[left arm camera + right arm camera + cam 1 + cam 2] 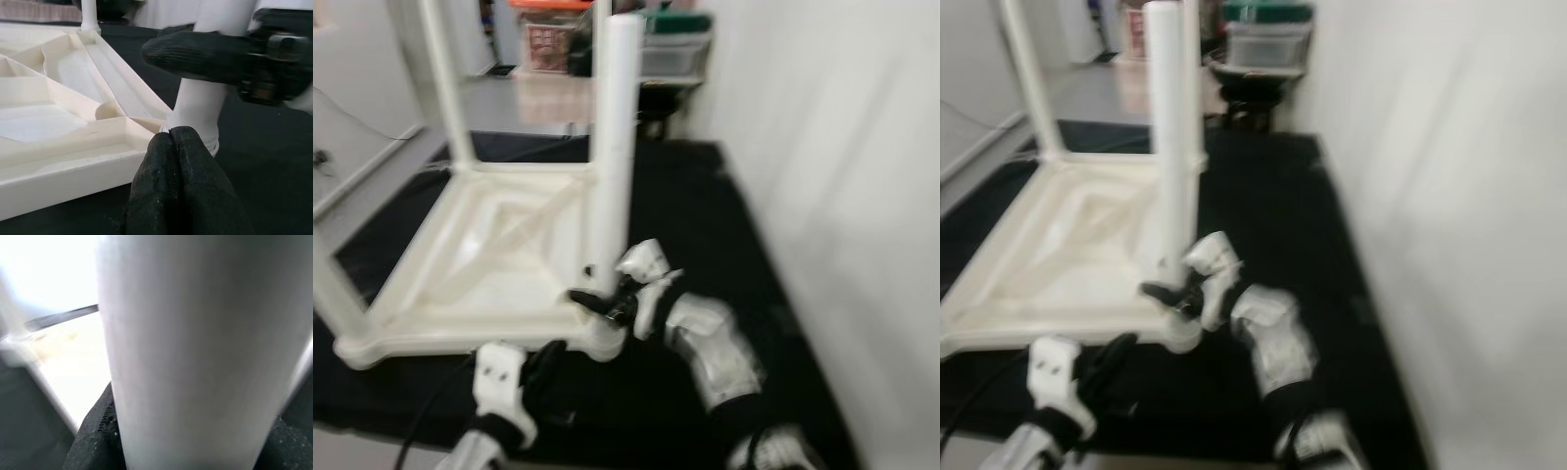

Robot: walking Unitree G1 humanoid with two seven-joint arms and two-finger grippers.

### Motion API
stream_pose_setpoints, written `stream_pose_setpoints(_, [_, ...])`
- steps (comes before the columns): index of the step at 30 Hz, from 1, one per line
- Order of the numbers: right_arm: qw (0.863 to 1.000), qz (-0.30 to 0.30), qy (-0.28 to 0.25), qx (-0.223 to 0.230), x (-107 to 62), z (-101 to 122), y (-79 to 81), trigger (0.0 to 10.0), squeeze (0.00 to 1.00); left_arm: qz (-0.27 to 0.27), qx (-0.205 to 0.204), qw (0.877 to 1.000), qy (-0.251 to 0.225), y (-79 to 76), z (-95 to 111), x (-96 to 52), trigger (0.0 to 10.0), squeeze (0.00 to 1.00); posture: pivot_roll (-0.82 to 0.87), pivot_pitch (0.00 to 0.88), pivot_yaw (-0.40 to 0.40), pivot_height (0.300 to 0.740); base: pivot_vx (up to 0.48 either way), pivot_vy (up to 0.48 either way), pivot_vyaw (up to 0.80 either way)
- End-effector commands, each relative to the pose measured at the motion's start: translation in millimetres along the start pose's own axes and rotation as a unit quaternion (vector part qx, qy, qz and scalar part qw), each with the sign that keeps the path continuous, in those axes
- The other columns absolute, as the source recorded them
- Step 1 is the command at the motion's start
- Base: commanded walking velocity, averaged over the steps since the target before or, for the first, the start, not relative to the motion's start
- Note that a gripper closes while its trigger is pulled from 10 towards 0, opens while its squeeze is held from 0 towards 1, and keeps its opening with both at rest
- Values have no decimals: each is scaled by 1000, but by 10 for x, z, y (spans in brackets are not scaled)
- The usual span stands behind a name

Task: Building children table

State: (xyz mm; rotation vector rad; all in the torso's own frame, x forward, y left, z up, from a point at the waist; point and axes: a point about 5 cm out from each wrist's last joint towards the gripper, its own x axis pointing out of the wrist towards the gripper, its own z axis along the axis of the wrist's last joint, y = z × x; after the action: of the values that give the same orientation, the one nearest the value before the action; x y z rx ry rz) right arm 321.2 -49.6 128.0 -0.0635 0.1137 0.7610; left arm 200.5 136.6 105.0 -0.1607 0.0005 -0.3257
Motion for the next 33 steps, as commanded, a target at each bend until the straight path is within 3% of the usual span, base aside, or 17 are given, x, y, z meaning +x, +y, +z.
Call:
stream_pose_setpoints(1, [997,-63,52,6,-48,-189,-120,0,0,-2,-1,1000,9,20,-17,-5,10000,0,53,0,-18,740,0,0,0])
stream_pose_setpoints(4, [998,-40,53,-7,43,-166,-124,0,0,-5,-4,1000,7,14,-11,19,10000,0,40,0,-14,740,0,0,0])
stream_pose_setpoints(5, [998,-38,52,-19,64,-147,-125,2118,0,1,-6,1000,2,20,-2,26,10000,0,42,0,-20,740,0,0,0])
stream_pose_setpoints(7, [998,-39,51,-23,74,-133,-134,2118,0,6,-8,1000,-1,24,2,29,10000,0,42,0,-20,740,0,0,0])
stream_pose_setpoints(8, [999,-19,42,-11,99,-104,-144,10000,471,8,-8,1000,-2,23,3,36,10000,0,43,0,-22,740,0,0,0])
stream_pose_setpoints(9, [999,-19,42,-11,99,-104,-144,10000,471,8,-8,1000,-2,23,3,36,10000,0,43,0,-22,740,0,0,0])
stream_pose_setpoints(10, [1000,13,27,-1,136,-30,-150,10000,1000,7,-7,1000,-3,21,6,46,10000,0,44,0,-22,740,0,0,0])
stream_pose_setpoints(17, [993,117,-27,4,175,356,-177,10000,1000,4,-7,1000,-3,6,13,69,10000,0,48,0,-20,740,0,0,0])
stream_pose_setpoints(20, [980,196,-21,-35,156,410,-166,10000,1000,2,-9,1000,-3,-6,16,75,10000,0,48,0,-22,740,0,0,0])
stream_pose_setpoints(21, [961,270,-11,-63,146,419,-154,10000,0,-1,-11,1000,-3,-24,20,82,10000,0,51,0,-23,740,0,0,0])
stream_pose_setpoints(22, [961,270,-11,-63,146,419,-154,10000,0,-1,-11,1000,-3,-24,20,82,10000,0,51,0,-23,740,0,0,0])
stream_pose_setpoints(23, [942,330,0,-62,146,427,-145,10000,0,-3,-13,1000,-2,-38,20,85,10000,0,53,0,-22,740,0,0,0])
stream_pose_setpoints(24, [936,345,5,-65,149,427,-142,10000,0,-3,-13,1000,-2,-45,19,84,10000,0,59,0,-23,740,0,0,0])
stream_pose_setpoints(29, [919,391,22,-48,160,419,-135,10000,0,-5,-14,1000,0,-66,13,87,10000,0,69,0,-29,740,0,0,0])
stream_pose_setpoints(30, [918,393,25,-43,172,421,-139,5647,0,-6,-15,1000,0,-73,13,87,10000,0,72,0,-32,740,0,0,0])
stream_pose_setpoints(31, [918,395,28,-36,179,421,-147,0,0,-7,-15,1000,0,-84,11,88,10000,0,76,0,-37,740,0,0,0])
stream_pose_setpoints(33, [918,395,31,-30,186,420,-159,0,0,-7,-15,1000,0,-96,8,88,10000,0,77,0,-40,740,0,0,0])
